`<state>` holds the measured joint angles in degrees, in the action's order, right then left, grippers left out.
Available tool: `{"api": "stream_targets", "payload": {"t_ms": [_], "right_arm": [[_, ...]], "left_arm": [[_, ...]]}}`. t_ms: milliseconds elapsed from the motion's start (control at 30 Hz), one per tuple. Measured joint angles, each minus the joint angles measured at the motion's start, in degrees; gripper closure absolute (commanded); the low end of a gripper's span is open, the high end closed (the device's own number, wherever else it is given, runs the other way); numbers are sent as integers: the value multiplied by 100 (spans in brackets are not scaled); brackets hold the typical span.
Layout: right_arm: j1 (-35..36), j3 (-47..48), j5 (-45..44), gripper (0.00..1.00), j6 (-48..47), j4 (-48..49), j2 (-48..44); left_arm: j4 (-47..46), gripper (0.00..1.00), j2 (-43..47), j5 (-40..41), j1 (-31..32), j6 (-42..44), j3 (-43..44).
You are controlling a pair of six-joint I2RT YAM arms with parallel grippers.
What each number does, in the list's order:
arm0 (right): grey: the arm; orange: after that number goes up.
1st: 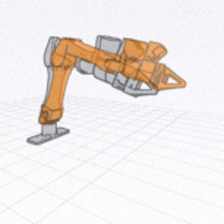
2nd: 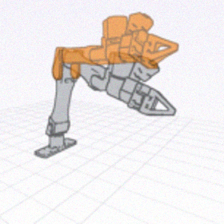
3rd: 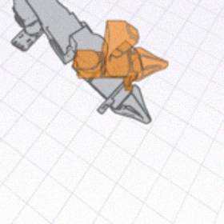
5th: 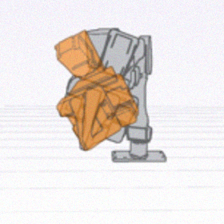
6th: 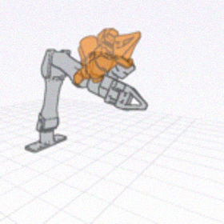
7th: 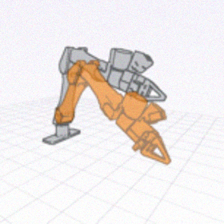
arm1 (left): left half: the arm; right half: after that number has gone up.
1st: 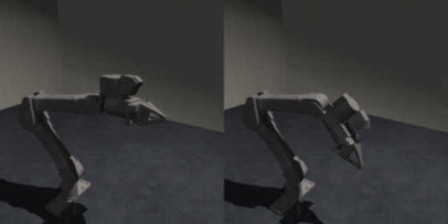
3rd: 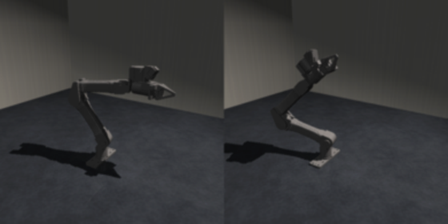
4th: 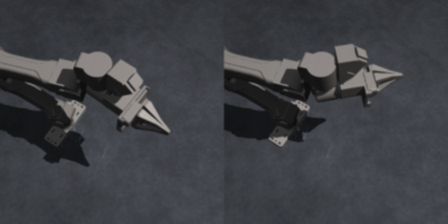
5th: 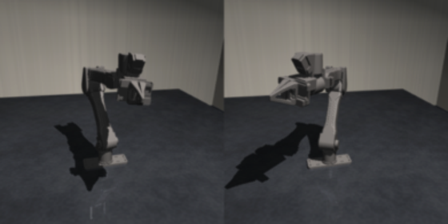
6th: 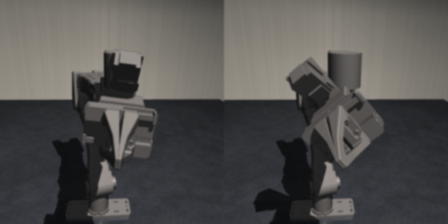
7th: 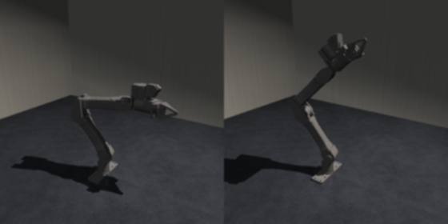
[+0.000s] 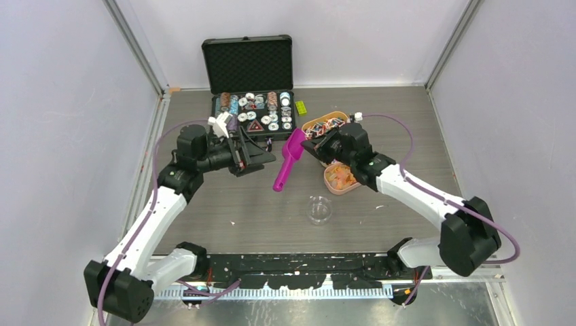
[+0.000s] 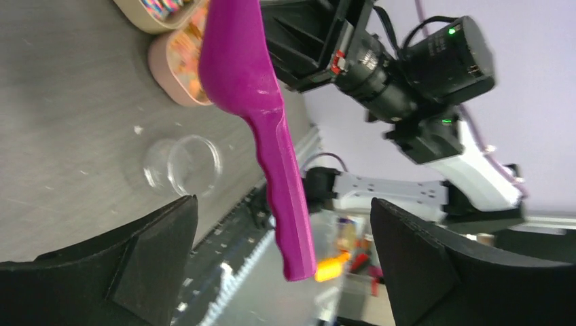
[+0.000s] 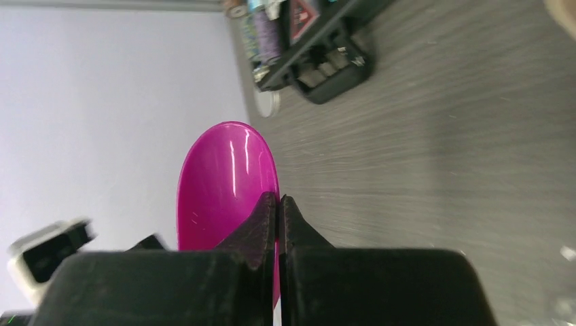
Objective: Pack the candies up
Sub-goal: Pick up the spatula from the center of the board.
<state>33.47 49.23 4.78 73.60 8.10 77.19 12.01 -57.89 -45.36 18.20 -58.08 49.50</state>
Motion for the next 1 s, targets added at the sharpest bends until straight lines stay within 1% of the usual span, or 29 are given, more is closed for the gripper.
{"api": "stream_targets", "payload": {"t_ms": [67,100,167,200,267,367,433,533,633,800,867,1000], "right_arm": [[0,396,-385,100,33,-1143,-175],[2,581,-549,100,79,-1600,-225],[-2,1093,-903,100,258,-2680,-258],[-15,1357,-1045,100,367,-3187,-243],[-28,1703,-1226,100,564,-3884,-203],[-52,1982,-1349,100,874,-4688,-74],[-59,1985,-1346,100,1078,-5047,22],[-59,1939,-1296,100,1349,-5501,190],[-59,1906,-1246,100,1510,-5761,284],[-59,1797,-1178,100,1692,-5786,280],[-59,1727,-1165,100,1757,-5786,256],[-59,1611,-1150,100,1829,-5761,153]], "left_arm": [[503,8,140,452,76,673,302],[717,10,205,691,157,977,420],[1134,11,291,1281,481,1685,682],[1370,11,293,1646,743,2107,857],[1663,14,249,2229,1185,2782,1128],[1871,18,129,2820,1655,3611,1388],[1945,18,-4,3051,1886,4131,1508],[2140,15,-302,3364,2291,5066,1742],[2245,14,-557,3543,2769,5910,1891],[2422,20,-1200,3862,3340,6811,2253],[2439,23,-1486,3921,3412,7014,2369],[2465,35,-1821,3963,3418,7235,2400]]}}
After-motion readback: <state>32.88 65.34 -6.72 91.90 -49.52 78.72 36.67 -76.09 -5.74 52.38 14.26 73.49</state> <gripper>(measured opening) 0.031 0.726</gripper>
